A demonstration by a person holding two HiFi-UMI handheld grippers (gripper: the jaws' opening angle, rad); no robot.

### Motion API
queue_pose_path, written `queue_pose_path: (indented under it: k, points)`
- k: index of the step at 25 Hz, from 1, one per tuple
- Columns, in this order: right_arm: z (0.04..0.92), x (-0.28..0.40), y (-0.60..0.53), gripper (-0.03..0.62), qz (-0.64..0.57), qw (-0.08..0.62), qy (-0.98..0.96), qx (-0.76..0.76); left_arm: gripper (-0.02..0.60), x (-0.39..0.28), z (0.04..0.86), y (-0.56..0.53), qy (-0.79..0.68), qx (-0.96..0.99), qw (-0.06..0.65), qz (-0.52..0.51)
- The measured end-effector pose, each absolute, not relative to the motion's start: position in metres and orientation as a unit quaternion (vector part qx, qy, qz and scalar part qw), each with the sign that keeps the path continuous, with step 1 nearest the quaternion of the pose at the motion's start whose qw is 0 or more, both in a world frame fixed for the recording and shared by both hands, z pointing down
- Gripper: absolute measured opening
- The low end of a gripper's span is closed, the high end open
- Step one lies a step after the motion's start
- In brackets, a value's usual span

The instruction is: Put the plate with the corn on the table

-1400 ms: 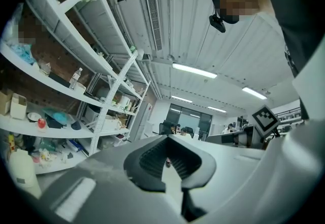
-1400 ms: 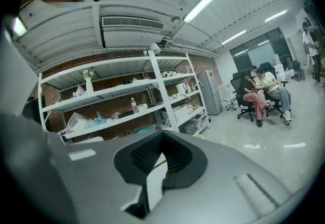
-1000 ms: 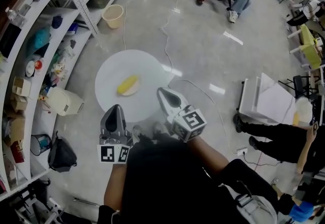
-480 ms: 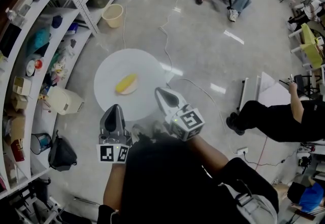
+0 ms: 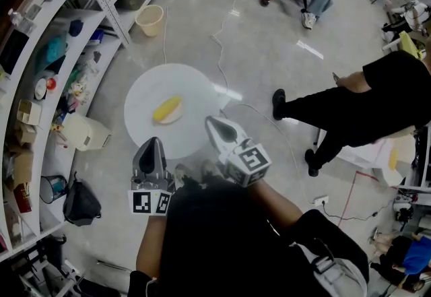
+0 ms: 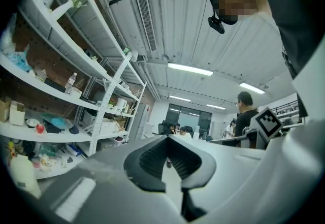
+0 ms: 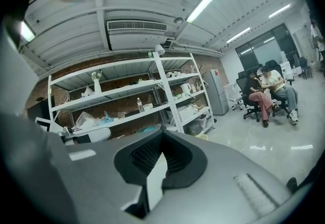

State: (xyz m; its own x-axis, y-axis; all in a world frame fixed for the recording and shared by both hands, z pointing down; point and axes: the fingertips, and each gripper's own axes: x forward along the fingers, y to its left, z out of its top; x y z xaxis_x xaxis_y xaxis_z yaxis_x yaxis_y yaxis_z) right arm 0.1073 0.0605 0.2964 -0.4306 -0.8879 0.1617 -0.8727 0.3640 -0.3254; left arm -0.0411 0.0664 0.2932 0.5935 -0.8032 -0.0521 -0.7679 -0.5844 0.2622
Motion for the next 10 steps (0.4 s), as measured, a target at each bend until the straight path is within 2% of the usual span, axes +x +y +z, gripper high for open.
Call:
queue_pose_path:
  k: [10]
  points:
    - [0.2963, 0.1053, 0.0613, 0.009, -0.185, 0.012, 0.831, -0.525, 0.003, -0.0398, 0.2945, 0.0686, -0.445, 0.885, 0.110, -0.080]
